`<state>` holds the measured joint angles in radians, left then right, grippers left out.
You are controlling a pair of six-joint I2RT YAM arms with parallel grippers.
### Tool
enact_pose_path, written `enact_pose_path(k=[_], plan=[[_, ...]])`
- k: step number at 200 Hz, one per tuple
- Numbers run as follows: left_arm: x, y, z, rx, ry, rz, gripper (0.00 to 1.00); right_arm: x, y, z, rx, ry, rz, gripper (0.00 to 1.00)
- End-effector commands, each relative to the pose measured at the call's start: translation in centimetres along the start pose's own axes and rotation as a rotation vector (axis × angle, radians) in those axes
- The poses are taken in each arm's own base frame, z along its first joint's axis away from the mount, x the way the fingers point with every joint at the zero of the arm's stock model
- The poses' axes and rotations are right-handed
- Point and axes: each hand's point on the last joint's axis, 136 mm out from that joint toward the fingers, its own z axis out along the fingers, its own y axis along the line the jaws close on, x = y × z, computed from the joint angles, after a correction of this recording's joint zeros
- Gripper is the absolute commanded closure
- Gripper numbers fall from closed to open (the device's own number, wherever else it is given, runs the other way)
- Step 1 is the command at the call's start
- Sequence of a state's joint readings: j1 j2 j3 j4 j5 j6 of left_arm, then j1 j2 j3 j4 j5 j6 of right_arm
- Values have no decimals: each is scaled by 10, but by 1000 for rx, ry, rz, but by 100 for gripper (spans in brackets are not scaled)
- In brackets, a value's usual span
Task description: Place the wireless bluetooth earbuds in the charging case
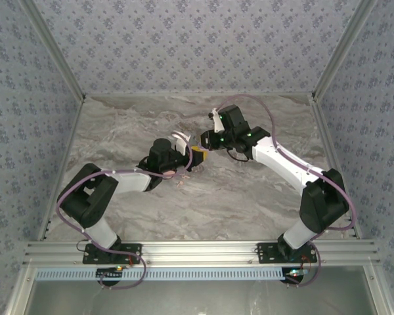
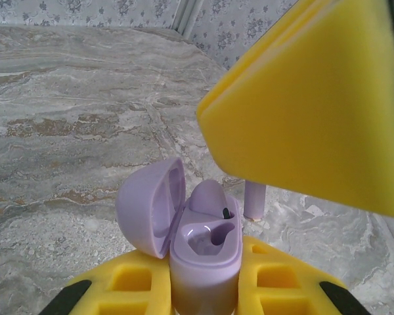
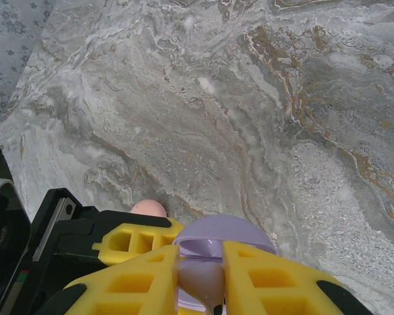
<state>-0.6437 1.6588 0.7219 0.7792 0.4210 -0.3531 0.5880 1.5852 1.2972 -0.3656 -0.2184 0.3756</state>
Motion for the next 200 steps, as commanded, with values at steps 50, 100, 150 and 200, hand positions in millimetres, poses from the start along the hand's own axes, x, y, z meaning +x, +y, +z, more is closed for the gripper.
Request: enact_pose_path(k=[50,100,150,200], plan=[[-13,-11,2,33,-17,19,88,-13,15,-4,-27,-24,-38,77],[-16,-12,2,35,-27,6,88,-9,13,1,-17,-8,-45,77],[-19,-14,1,44,-39,6,88,-5,10,5,2,1,-47,77],[-22,-17,-1,58,-53,6,89,-3,6,7,20,4,-49,77]])
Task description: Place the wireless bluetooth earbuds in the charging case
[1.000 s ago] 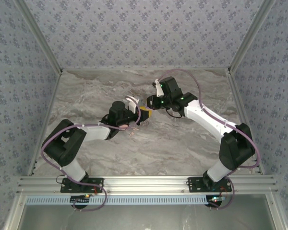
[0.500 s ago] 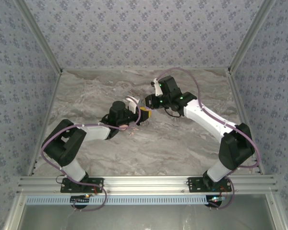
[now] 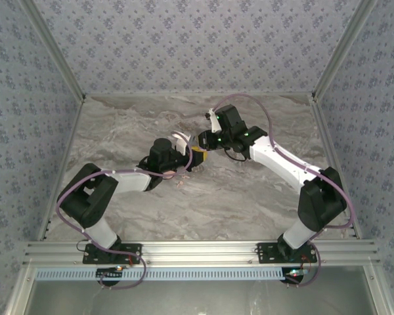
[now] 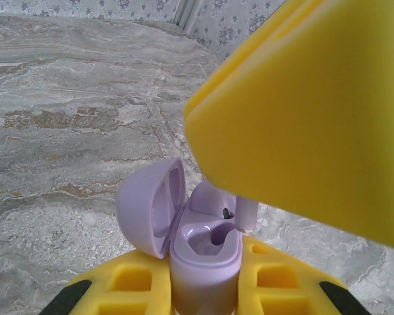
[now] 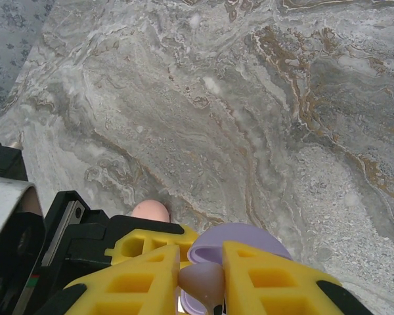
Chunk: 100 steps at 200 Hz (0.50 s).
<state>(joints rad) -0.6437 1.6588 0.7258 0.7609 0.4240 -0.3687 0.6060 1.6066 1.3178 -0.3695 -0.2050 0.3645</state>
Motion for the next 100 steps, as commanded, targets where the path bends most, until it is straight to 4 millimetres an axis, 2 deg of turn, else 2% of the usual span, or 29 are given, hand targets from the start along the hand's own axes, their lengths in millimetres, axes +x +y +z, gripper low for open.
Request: enact_pose_path(k=[1,100], plan=[[-24,-18,-2,60,-66,28,89,-2,0,2,18,-2,-27,77],[-29,-23,-3,73,-76,33,89,5,-4,8,46,21,-35,77]])
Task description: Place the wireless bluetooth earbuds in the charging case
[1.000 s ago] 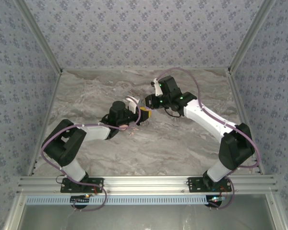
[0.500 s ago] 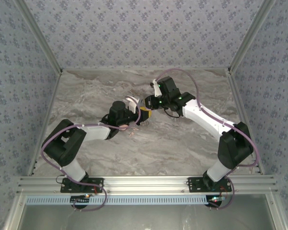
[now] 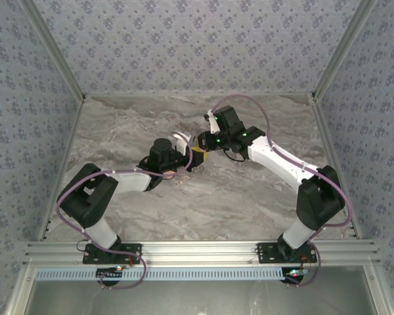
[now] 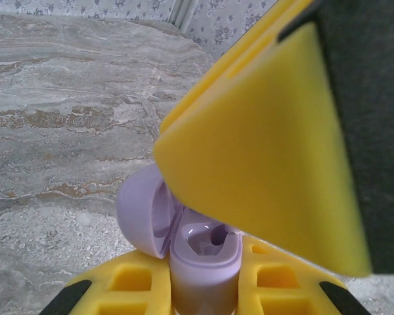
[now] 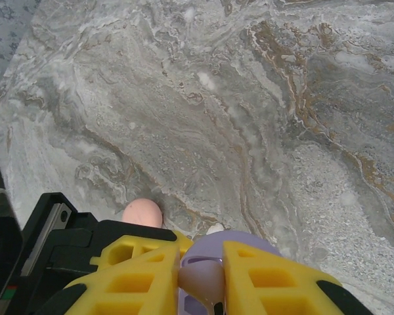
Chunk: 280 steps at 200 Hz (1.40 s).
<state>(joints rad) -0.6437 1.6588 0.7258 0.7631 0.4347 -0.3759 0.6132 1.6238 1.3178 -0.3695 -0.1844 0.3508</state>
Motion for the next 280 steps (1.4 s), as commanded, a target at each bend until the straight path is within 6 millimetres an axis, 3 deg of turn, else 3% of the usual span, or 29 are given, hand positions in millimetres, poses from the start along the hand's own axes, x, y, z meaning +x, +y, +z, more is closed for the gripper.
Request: enact_pose_path(k=[1,147,280], plan=[[-29,-21,-3,62,-77,40,89,1,-1,2,26,9,-22,77],[-33,-19,0,62,-103,-5,89,-10,-1,-2,33,-72,29,79],[-43,-11,-1,8,-146,-29,90,3,-2,-6,37,-52,27,78]])
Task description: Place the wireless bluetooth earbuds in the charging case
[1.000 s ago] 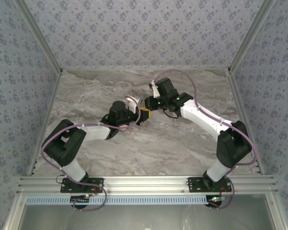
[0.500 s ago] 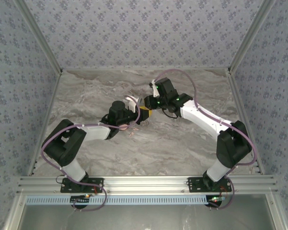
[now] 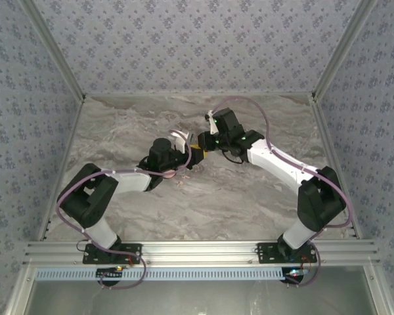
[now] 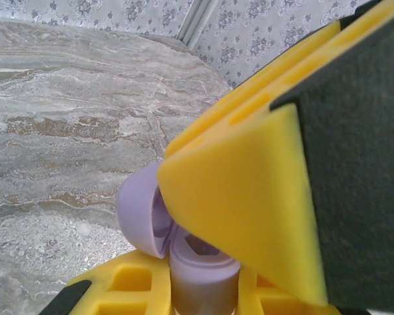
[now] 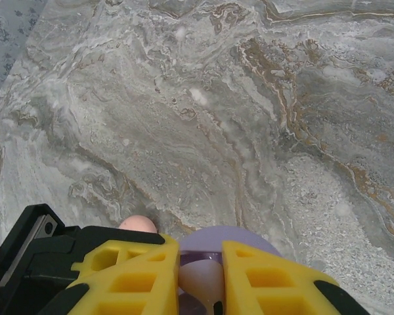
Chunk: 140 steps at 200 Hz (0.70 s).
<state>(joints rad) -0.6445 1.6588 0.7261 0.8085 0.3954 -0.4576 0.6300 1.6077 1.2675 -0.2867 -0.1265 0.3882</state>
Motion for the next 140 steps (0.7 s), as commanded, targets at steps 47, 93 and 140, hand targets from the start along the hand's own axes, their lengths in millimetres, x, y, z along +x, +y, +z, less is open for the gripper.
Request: enact_pose_path(k=[47,93,140], plan=[[-30,-17,0,39,-85,46,90,7,1,-10,6,15,8,74],[-29,-19,-3,38,-78,74,90,-1,3,-19,12,-3,0,63],[-25,-19,-8,26,-55,131,90,-19,4,-42,22,-49,-26,58]])
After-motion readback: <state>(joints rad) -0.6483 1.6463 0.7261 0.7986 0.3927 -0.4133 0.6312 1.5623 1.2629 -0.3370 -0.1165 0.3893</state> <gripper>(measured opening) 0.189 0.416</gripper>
